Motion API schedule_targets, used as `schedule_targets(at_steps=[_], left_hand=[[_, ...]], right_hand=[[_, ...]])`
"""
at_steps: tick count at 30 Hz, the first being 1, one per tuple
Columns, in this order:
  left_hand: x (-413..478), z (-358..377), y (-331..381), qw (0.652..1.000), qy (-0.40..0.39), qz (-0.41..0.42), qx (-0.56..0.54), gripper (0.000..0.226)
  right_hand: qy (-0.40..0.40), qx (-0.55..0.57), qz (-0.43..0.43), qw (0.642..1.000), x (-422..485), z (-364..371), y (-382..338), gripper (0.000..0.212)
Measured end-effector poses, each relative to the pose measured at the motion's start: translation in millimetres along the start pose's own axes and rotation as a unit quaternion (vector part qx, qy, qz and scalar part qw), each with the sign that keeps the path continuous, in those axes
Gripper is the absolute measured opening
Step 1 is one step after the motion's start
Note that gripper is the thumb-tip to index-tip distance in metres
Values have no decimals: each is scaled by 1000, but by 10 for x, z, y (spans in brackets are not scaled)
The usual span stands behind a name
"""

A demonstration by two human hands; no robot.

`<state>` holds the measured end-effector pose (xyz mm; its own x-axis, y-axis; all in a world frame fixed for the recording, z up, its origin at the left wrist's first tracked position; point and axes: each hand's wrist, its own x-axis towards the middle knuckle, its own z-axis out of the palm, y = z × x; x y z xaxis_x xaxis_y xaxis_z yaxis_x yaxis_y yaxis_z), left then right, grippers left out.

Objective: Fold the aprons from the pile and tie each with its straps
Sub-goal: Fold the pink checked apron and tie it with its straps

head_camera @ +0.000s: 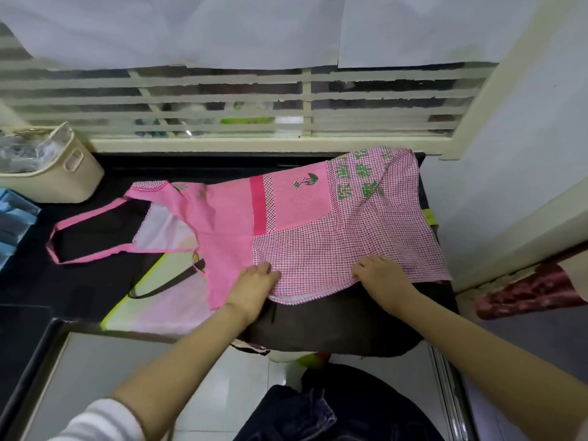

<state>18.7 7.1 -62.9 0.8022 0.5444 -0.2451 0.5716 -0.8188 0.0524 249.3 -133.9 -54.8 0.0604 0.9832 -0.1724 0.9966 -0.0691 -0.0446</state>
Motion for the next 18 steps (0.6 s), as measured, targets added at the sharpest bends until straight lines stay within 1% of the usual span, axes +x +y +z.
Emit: schedule_targets(at_steps=[1,2,4,5,7,8,9,11,12,13,14,16,18], left_hand=[[-17,-35,-94,1000,4,-8,9,20],[-43,-70,-179,999,-6,-27,33,21],[-104,-114,-311,990,-47,-79,103,26],[-130,-105,-349,984,-68,-101,130,30],[-185,-62,-326,979,-103,-125,122,41],[-210,-35,-270,983,-99,-119,100,50],[-218,-2,-197,991,-62,-90,77,60],[-174,52,21,999,-2,-1,46,75],[-134,71,166,999,18,41,24,75],[-89,59,337,997,14,72,-3,72],[-40,47,515,996,15,85,-19,69],[67,40,817,997,13,77,-24,62],[176,-6,987,998,37,54,-24,47]], right_hand=[[27,22,-7,999,34,31,-77,14],[37,46,-17,998,58,50,-161,17],[46,55,-31,997,93,39,-335,24],[42,48,-35,997,98,24,-407,27],[26,42,-38,998,86,69,-463,35],[10,53,-23,998,62,99,-451,40],[2,66,-9,998,37,137,-427,43],[4,83,10,996,-40,202,-359,47],[11,90,17,996,-81,207,-327,47],[20,92,16,995,-108,198,-302,45],[40,95,12,995,-129,184,-278,44],[76,82,16,994,-161,172,-237,46],[94,77,16,992,-186,151,-191,45]])
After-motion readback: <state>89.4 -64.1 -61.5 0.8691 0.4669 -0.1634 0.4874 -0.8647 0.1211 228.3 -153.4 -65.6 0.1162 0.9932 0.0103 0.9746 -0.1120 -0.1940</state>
